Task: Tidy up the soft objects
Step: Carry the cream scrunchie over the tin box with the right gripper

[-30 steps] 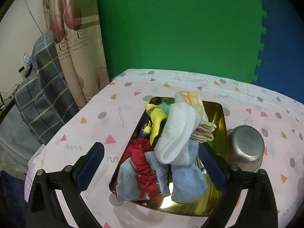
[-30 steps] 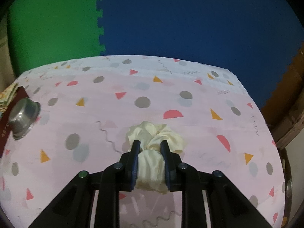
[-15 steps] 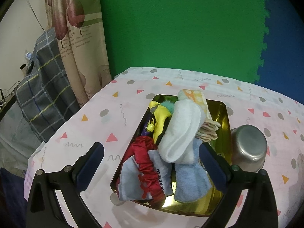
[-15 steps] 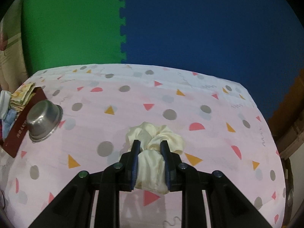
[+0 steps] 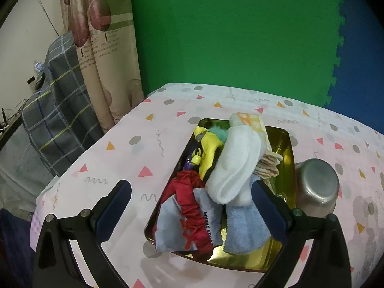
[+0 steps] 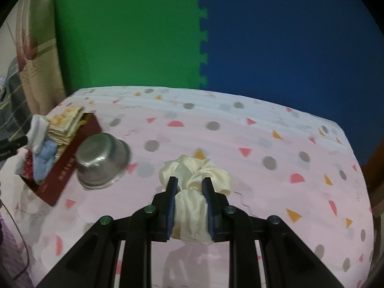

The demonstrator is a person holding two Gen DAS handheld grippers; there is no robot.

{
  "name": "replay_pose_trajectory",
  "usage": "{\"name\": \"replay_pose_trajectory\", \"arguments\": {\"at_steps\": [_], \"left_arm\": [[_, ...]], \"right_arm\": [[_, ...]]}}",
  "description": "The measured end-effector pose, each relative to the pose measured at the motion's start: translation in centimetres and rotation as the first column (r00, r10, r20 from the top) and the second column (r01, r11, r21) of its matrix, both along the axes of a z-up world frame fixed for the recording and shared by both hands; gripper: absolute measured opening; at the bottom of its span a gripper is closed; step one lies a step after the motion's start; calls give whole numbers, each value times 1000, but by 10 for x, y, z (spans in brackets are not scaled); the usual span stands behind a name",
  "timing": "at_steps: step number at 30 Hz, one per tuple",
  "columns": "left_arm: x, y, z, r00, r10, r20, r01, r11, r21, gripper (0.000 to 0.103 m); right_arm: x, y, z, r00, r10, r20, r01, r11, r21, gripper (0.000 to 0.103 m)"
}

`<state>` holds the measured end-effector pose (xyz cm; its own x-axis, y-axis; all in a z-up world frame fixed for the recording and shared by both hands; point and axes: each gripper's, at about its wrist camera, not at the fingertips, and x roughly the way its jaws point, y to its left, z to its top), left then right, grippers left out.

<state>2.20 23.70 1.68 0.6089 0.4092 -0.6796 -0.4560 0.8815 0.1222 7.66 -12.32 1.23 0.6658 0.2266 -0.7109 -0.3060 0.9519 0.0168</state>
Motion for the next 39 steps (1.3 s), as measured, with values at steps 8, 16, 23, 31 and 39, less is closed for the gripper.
{"name": "replay_pose_trajectory", "arguments": {"at_steps": [8, 16, 23, 31, 39], "left_arm": [[-9, 14, 2, 999, 36, 10, -36, 999, -6, 100], [-15, 24, 4, 998, 62, 9, -61, 998, -17, 100], [-24, 34, 3, 996, 86, 4, -86, 996, -23, 100], [-30, 42, -3, 995, 93, -19, -93, 995, -27, 100], [-32, 43, -4, 995, 95, -12, -95, 995, -41, 100]], "right_arm": [[-5, 51, 15, 993, 118, 17, -118, 993, 27, 21], [-11, 100, 28, 976, 215, 42, -217, 974, 64, 21], [-14, 150, 36, 950, 308, 49, -311, 945, 102, 21], [-19, 205, 27, 920, 391, 29, -392, 913, 117, 21], [-17, 241, 5, 909, 416, -14, -413, 905, 102, 21]]}}
